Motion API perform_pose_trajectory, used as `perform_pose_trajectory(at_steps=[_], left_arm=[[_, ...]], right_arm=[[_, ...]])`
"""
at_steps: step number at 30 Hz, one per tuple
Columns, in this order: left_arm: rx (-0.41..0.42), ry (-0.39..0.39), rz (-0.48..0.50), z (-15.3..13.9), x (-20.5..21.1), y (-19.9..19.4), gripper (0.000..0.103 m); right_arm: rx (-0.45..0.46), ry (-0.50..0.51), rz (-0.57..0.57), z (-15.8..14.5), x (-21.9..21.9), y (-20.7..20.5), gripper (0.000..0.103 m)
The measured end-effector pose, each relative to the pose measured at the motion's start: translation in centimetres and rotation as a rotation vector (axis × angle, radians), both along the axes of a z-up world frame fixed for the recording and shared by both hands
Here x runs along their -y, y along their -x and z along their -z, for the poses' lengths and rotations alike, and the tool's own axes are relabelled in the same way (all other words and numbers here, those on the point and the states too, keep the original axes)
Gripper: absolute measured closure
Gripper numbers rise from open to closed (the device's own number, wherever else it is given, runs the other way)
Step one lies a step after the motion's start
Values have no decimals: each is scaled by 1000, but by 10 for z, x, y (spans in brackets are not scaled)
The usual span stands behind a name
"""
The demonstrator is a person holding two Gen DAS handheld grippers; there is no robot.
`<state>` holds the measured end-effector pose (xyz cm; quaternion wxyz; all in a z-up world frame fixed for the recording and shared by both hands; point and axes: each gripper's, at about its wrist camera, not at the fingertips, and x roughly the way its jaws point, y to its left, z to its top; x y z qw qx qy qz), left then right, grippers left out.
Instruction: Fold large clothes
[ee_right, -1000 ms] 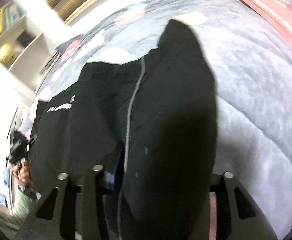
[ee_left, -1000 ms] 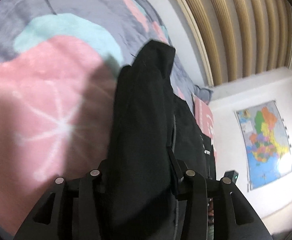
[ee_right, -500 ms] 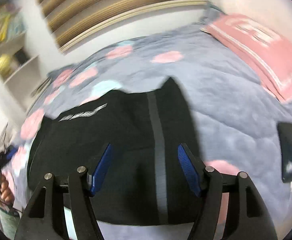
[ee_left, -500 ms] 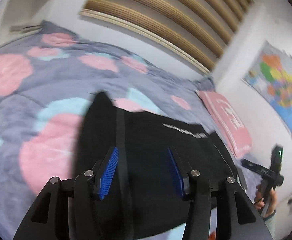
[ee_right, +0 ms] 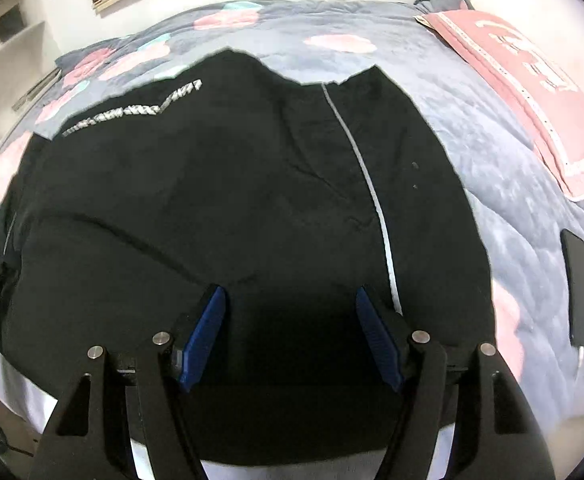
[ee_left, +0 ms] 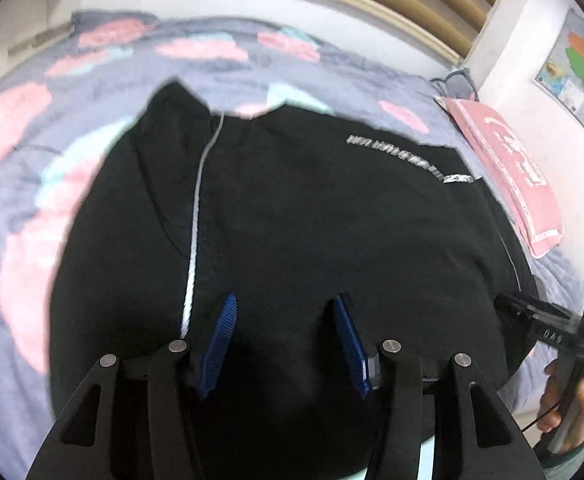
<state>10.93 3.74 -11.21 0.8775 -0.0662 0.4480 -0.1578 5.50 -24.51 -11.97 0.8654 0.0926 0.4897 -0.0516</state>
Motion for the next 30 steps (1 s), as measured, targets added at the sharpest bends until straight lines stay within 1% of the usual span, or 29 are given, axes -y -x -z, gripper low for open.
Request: perform_pose_trajectory(at_steps=[1,3,4,6,7,9,11,13,15,16,17,18,19,20,21,22,24,26,28,30], left_arm=[[22,0,1,-10,-1,6,50],[97,1,-8,-39,-2,22,50],[124,-6,-11,-51,-1,31,49],[191,-31,-14,-81,1,47,35],[225,-42,-18,-94,2,54,33],[309,-69,-35,-120,4,71,25],[370,-89,-40,-141,6,84,24],[411,-99,-25,-163,10,92,24],[444,-103,-9,-189,14,97,24],[471,-114,-17,-205,16,101,24],[503,-125,-25,-220,18,106,24],[527,-131,-28,-230,19,110,24],[553,-135,-28,-242,21,115,24],[568,-136,-25,-249,23,120,22],[581,-135,-21,-255,25,124,20],[585,-138,-21,-254,27,126,19],[573,-152,-14,-245,32,130,19],[550,-163,-18,-228,35,131,19],[528,-173,-30,-210,38,133,19],[497,-184,-49,-187,38,131,19]], right_arm=[[32,-10,2,-13,-2,3,31],[94,-10,2,-41,-4,9,31],[132,4,1,-58,-11,13,27],[186,29,-3,-86,-19,14,24],[228,49,-5,-102,-28,19,23],[286,63,-5,-125,-35,25,21],[327,68,-6,-142,-41,32,19],[372,82,-20,-165,-50,40,18],[407,106,-37,-190,-58,47,18],[421,110,-43,-197,-59,50,18],[451,118,-49,-213,-63,54,17],[476,124,-50,-224,-66,59,14],[494,127,-52,-233,-68,64,8],[521,133,-54,-244,-72,70,5],[548,148,-50,-249,-77,76,2],[554,159,-51,-252,-79,79,2],[544,194,-56,-247,-90,81,2],[516,190,-57,-236,-96,80,2],[444,156,-63,-213,-96,71,2],[383,145,-63,-192,-95,60,2]])
